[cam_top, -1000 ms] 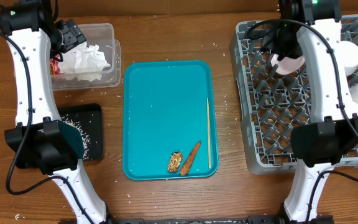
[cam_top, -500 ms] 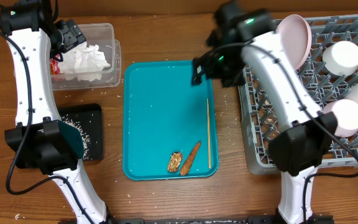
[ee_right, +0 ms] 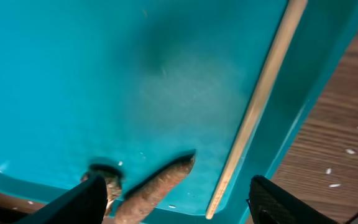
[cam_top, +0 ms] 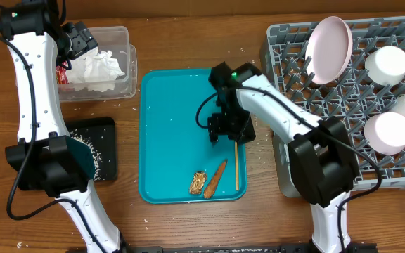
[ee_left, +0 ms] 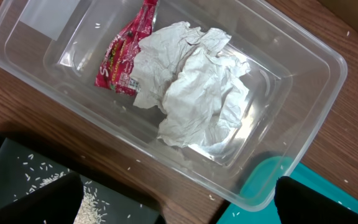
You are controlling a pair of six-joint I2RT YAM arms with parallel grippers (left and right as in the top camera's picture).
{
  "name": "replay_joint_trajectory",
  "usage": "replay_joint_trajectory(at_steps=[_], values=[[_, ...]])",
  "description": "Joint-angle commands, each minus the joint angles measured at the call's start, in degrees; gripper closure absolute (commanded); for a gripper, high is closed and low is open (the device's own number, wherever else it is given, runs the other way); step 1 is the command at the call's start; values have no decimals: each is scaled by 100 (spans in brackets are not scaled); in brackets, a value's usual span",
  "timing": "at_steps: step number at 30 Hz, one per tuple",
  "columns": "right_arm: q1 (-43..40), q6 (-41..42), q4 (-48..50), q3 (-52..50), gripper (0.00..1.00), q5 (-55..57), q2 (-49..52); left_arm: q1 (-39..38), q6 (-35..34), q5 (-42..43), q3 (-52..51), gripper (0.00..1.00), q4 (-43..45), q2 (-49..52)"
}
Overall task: Sort waste into correct bins and load items into the dishwasher
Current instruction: 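Move the right gripper to the wooden chopstick on the tray and grasp it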
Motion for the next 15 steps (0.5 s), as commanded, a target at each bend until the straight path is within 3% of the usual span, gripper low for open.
replay_joint_trajectory(at_steps=[1, 15], values=[[87, 251, 120, -192, 26, 293, -140, -28, -72, 9, -20, 0, 7, -162], [103, 225, 872, -754, 27, 629, -125, -28, -74, 9, -20, 0, 7, -162]])
